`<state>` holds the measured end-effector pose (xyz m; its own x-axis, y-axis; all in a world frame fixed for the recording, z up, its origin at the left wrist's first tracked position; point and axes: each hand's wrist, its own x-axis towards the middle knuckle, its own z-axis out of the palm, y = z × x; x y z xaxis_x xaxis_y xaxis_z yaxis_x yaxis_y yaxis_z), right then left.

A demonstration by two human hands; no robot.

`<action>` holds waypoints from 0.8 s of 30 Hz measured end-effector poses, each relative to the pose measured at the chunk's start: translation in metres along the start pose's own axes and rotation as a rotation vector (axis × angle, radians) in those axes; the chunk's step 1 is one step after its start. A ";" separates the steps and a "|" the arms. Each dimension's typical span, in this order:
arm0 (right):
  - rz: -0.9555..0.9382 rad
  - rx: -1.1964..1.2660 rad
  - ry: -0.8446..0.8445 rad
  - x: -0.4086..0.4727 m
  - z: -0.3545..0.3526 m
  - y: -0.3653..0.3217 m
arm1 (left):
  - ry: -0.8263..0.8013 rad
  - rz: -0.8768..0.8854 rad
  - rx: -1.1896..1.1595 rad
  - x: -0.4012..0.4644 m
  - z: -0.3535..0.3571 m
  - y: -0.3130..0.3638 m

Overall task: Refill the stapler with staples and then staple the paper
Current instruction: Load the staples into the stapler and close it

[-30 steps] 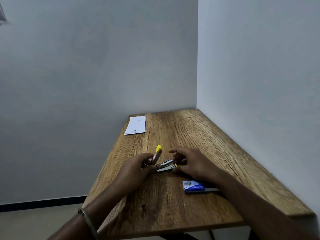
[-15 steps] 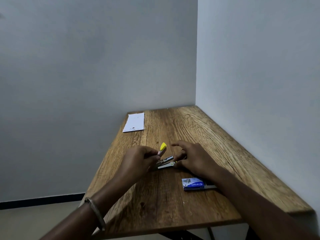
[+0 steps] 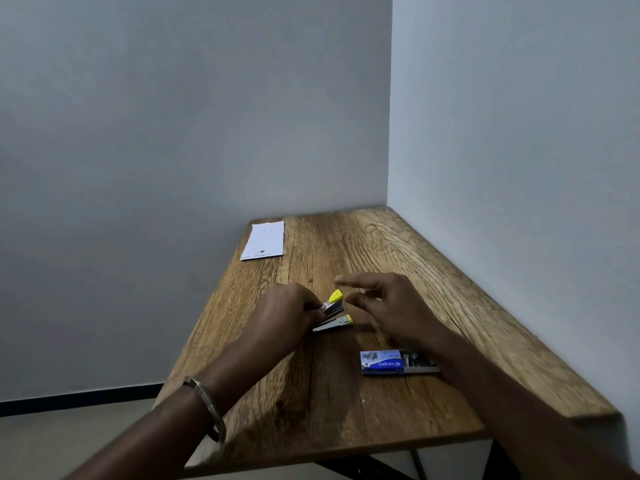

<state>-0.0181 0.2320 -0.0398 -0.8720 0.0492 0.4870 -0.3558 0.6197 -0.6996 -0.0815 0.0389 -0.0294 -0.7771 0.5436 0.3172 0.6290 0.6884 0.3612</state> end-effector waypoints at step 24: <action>-0.002 -0.008 0.050 0.000 0.009 -0.003 | -0.046 0.028 0.051 -0.009 0.012 0.003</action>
<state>-0.0200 0.2235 -0.0427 -0.8534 0.0871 0.5139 -0.3542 0.6263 -0.6945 -0.0727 0.0419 -0.0411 -0.7599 0.5839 0.2856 0.6497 0.6952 0.3074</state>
